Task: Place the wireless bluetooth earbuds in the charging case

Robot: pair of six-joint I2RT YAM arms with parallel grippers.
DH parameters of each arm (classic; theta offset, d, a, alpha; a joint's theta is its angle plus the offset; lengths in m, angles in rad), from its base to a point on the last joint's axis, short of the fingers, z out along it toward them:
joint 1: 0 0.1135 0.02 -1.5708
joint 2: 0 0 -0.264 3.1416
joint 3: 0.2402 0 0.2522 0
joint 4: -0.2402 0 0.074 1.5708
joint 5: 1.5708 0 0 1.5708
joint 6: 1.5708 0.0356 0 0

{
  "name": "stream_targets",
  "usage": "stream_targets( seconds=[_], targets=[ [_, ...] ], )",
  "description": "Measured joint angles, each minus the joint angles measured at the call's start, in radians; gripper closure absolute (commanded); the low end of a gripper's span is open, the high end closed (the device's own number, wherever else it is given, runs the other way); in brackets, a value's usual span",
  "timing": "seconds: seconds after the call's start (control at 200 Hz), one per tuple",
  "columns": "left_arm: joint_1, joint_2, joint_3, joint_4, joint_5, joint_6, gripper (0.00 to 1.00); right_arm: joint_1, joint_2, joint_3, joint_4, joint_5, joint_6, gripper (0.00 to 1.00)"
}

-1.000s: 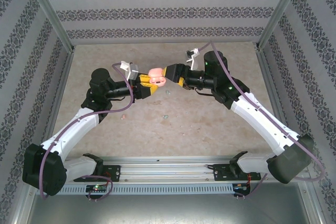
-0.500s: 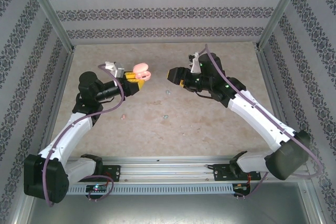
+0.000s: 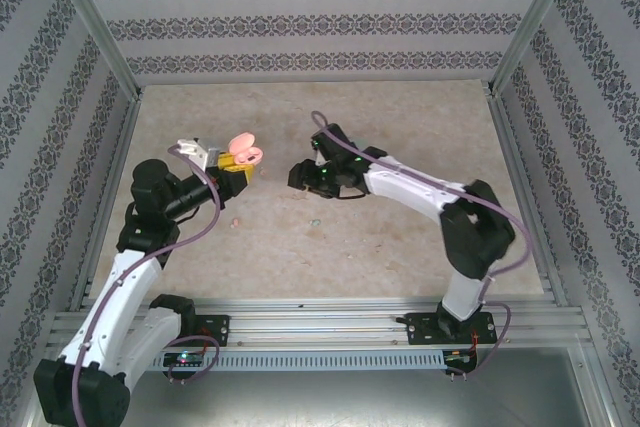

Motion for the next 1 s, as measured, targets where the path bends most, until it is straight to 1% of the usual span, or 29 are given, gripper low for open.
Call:
stream_targets(
  seconds=[0.135,0.205,0.325,0.485,0.635,0.879,0.999],
  targets=[
    [0.005,-0.045,0.003,-0.109,-0.053,0.042,0.9,0.024,0.145,0.104,-0.001,-0.008,0.01,0.6],
    [0.005,-0.072,0.003,-0.151,-0.082,0.049,0.9,0.039,0.191,0.14,0.004,-0.004,0.017,0.64],
    [0.005,-0.122,0.004,-0.192,-0.111,0.05,0.9,0.086,0.255,0.188,0.012,0.004,0.024,0.68],
    [0.005,-0.163,0.012,-0.218,-0.126,0.049,0.9,0.16,0.362,0.283,0.011,0.003,0.024,0.68],
    [0.005,-0.201,0.017,-0.226,-0.14,0.043,0.91,0.205,0.43,0.35,0.002,0.004,0.023,0.7],
    [0.005,-0.285,0.038,-0.252,-0.167,0.038,0.92,0.237,0.499,0.481,-0.064,0.049,0.012,0.7],
    [0.005,-0.327,0.047,-0.269,-0.188,0.039,0.91,0.245,0.517,0.515,-0.083,0.064,0.012,0.69]
  ],
)
